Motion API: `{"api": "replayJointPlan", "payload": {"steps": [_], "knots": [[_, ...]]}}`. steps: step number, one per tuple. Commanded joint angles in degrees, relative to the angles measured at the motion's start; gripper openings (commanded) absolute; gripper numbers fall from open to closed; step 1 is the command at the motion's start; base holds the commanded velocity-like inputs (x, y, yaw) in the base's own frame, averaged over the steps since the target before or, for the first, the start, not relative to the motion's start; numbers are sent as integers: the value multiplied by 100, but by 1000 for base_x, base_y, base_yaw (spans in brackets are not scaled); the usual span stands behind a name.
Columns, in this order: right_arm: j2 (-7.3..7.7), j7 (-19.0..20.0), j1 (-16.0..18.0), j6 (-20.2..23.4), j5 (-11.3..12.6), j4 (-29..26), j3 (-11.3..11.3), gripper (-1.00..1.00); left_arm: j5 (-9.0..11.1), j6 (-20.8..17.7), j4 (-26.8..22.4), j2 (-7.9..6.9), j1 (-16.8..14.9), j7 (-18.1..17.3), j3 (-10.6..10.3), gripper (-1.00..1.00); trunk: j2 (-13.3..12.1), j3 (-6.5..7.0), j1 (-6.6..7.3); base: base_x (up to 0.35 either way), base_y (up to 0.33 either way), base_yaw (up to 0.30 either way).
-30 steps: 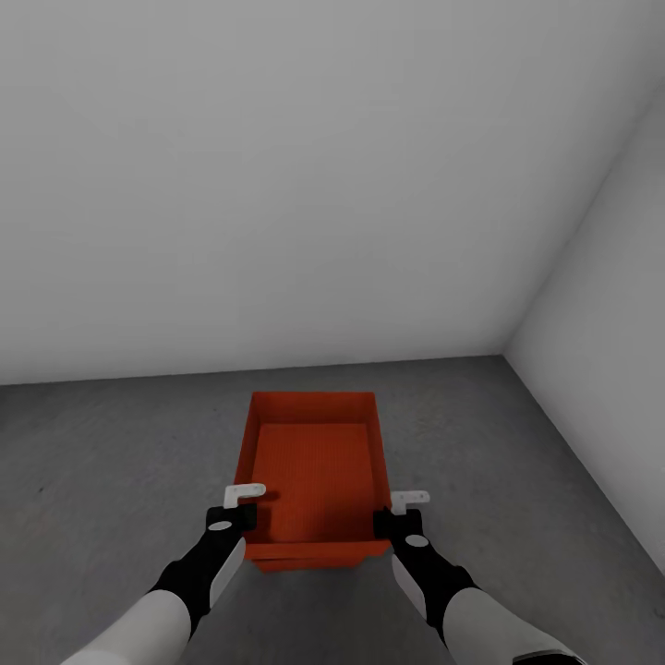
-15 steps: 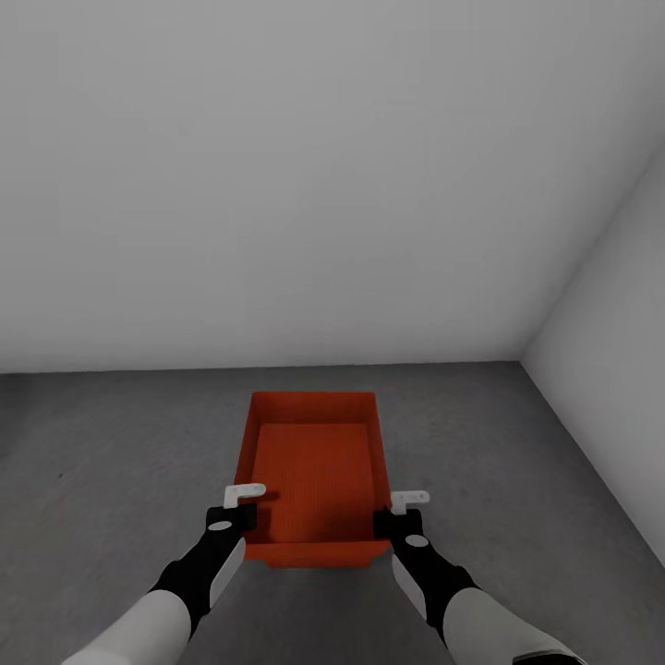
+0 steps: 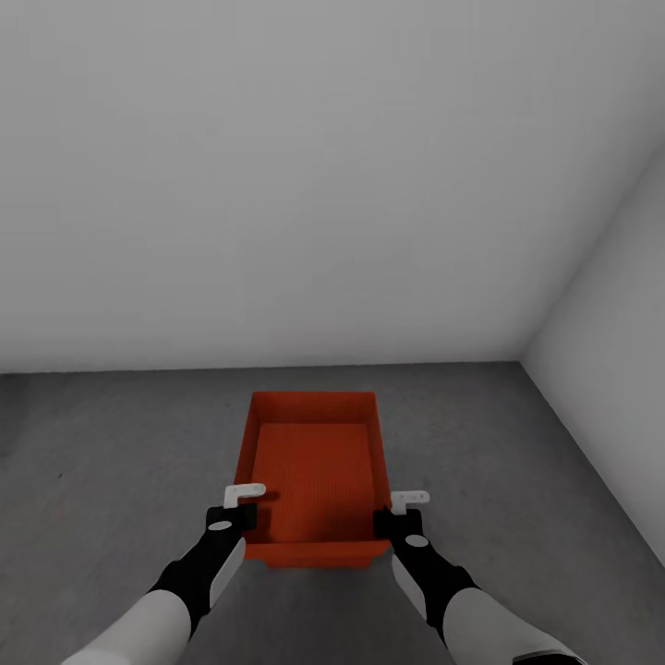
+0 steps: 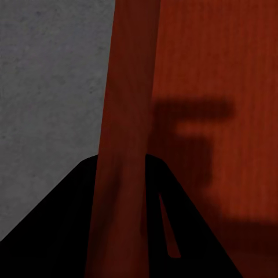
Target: Move the two storage containers from the living room to the garage. In the garage, place one container on the floor and stack the other container on top of it (either order is fine).
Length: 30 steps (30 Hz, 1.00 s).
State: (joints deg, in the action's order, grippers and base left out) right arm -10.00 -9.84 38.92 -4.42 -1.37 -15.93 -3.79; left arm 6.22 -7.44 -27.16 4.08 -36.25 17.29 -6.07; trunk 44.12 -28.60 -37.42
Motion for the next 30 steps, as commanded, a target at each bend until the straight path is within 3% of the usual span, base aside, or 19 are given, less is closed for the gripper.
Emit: {"api": "replayJointPlan", "payload": {"steps": [1, 13, 30], "knots": [[0, -132, 1, -15, 18, 20, -13, -100, -21, -44, -162, -127, -5, 73, 273, -100, 5, -6, -1, 50, 0, 0], [0, -132, 1, -19, 23, 20, -11, -100, -32, -40, -44, -130, -5, 64, 273, -100, 5, -6, -1, 203, 0, 0], [0, -132, 1, -15, 1, 20, -10, -100, -27, -39, -50, -127, -5, 64, 273, -100, 5, -6, -1, 11, 0, 0]]}}
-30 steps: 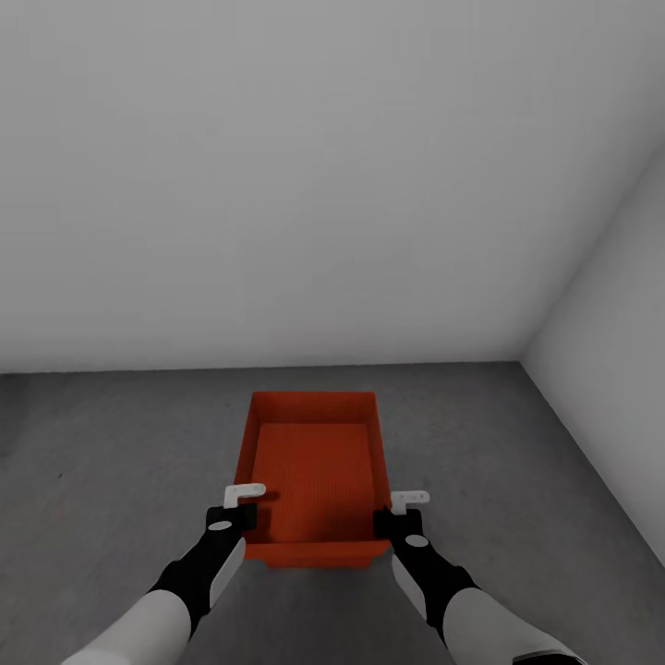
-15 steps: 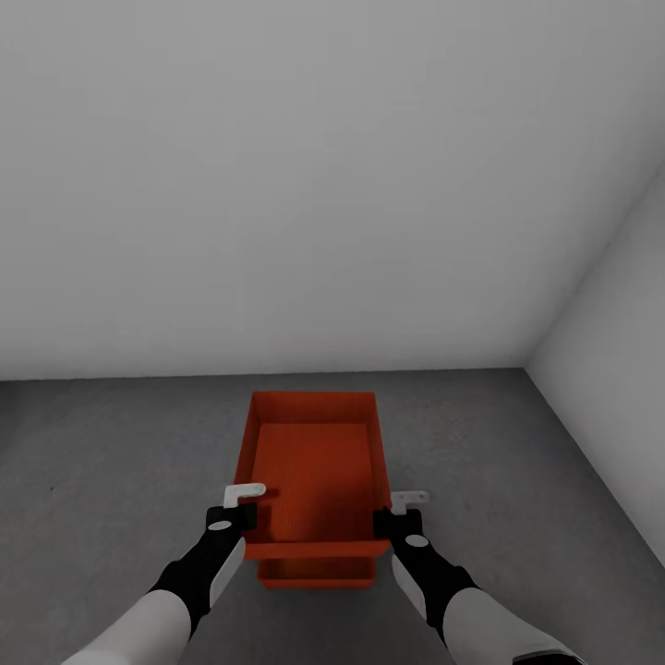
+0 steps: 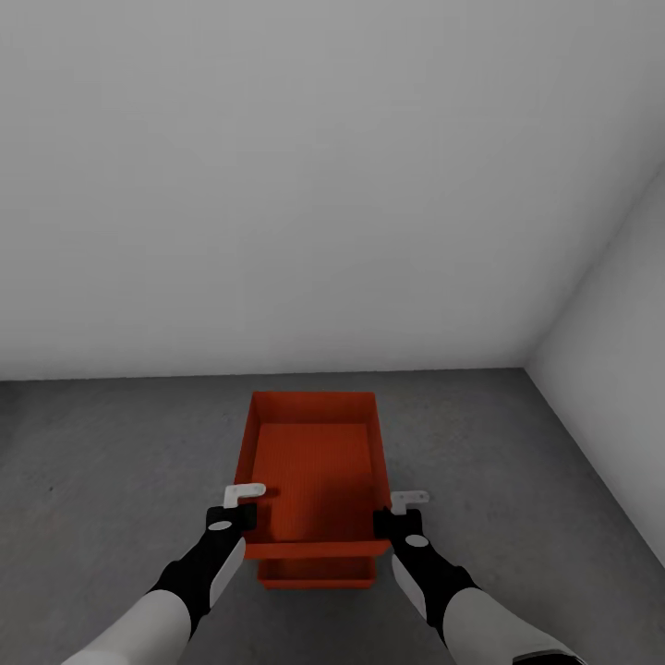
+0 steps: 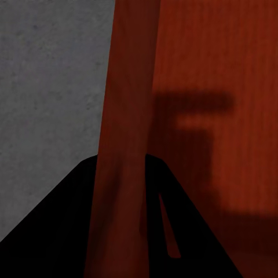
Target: Move the two storage containers from the living room to the garage. In the garage, place one container on the floor and stack the other container on top of it (either order is fine).
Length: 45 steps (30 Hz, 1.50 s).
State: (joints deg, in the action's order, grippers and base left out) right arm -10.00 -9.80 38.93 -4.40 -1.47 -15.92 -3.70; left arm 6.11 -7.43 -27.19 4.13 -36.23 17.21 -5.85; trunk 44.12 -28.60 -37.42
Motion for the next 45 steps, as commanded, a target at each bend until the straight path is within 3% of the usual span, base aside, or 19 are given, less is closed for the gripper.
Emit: {"api": "replayJointPlan", "payload": {"steps": [1, 8, 16, 45], "knots": [[0, -136, 1, -16, 12, 19, -19, -100, -17, -39, -48, -132, -6, 72, 251, -100, 5, -6, -1, 0, 0, 0], [0, -136, 1, -17, 15, 19, -20, -100, -15, -13, -43, -132, -6, 72, 246, -100, 5, -6, -1, 0, 0, 0], [0, -136, 1, -17, 7, 19, -23, -100, -6, 356, 37, -132, -6, 80, 249, -100, 5, -6, -1, 0, 0, 0], [0, -136, 1, -17, 6, 19, -24, -100, -5, 374, 65, -123, -6, 82, 251, -100, 5, -6, -1, -28, 0, 0]]}}
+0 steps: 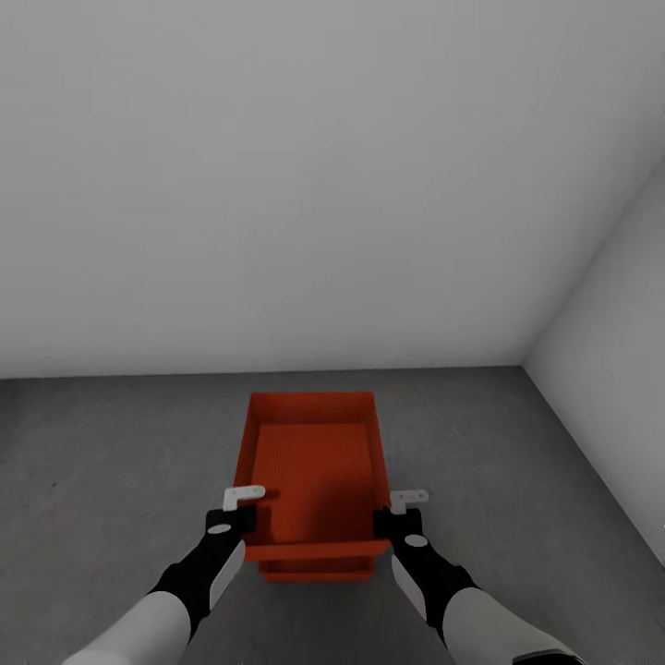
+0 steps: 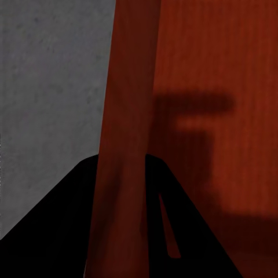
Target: Move the two storage containers from the living room to the garage. In the garage, place one container on the floor and stack the other container on top of it (either order is fine).
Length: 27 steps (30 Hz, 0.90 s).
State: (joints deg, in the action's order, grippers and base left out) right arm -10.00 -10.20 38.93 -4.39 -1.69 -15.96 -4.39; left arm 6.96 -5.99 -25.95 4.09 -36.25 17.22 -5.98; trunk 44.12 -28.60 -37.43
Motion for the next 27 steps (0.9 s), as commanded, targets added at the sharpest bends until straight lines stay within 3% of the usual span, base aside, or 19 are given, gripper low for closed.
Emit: {"api": "replayJointPlan", "payload": {"steps": [1, 12, 27], "knots": [[0, -96, 1, -18, 30, 23, 47, -100, -90, 230, -60, -119, -5, 81, 264, -100, 5, -6, 1, -112, 0, 0], [0, -96, 1, -18, 36, 23, 47, -100, -93, 234, -60, -119, -5, 79, 264, -100, 5, -6, 1, -24, 0, -2], [0, -99, 1, -17, 45, 23, 43, -100, -98, 238, -60, -119, -5, 79, 264, -100, 5, -6, 1, 0, 0, -103]]}}
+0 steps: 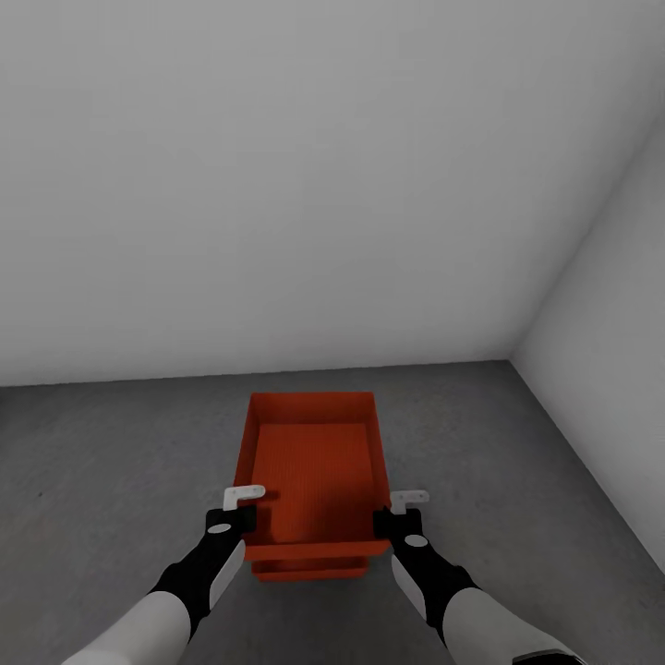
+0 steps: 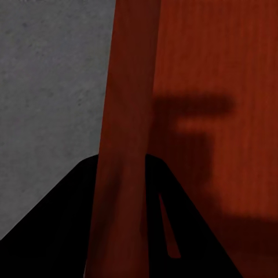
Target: Move the two storage containers from the living room to the garage. In the garage, place one container on the floor and stack the other container on top of it (either order is fine).
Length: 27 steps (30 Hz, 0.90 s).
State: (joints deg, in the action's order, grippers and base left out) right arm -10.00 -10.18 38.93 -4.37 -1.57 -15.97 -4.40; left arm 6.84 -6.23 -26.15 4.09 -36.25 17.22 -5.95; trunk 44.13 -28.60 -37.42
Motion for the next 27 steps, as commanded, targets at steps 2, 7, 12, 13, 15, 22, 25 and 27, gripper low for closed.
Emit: {"api": "replayJointPlan", "payload": {"steps": [2, 7, 12, 13, 15, 22, 25, 27], "knots": [[0, -99, 0, -20, 29, 24, 44, -100, -86, 263, -39, -119, -5, 80, 261, -100, 5, -6, -1, 0, 0, -10], [0, -100, 0, -20, 25, 24, 44, -100, -86, 263, -39, -119, -5, 80, 261, -100, 5, -6, -1, 0, 0, -4], [0, -99, 0, -20, 38, 24, 47, -100, -86, 263, -39, -119, -5, 80, 261, -100, 5, -6, -1, 0, 0, 0], [0, -99, 0, -20, 40, 24, 47, -100, -86, 263, -39, -119, -5, 80, 258, -100, 5, -6, -1, 0, 0, 0], [0, -81, 0, -29, 23, 24, -8, -100, 25, -4, -39, -41, -5, 83, -18, -100, 5, -6, -1, 0, 0, 0], [0, -74, 0, -21, -2, 24, -82, -100, 416, 24, 10, -84, -5, 75, -318, -100, 5, -6, -1, 0, 0, 0], [0, -72, 0, -20, -13, 24, -34, -100, 273, 1, 12, -83, -5, 37, -214, -100, 5, -6, -1, 0, 0, 0], [0, -72, 0, -20, -16, 24, -20, -100, 176, -4, 13, -78, -5, 28, -128, -100, 5, -6, -1, 0, 0, 0]]}}
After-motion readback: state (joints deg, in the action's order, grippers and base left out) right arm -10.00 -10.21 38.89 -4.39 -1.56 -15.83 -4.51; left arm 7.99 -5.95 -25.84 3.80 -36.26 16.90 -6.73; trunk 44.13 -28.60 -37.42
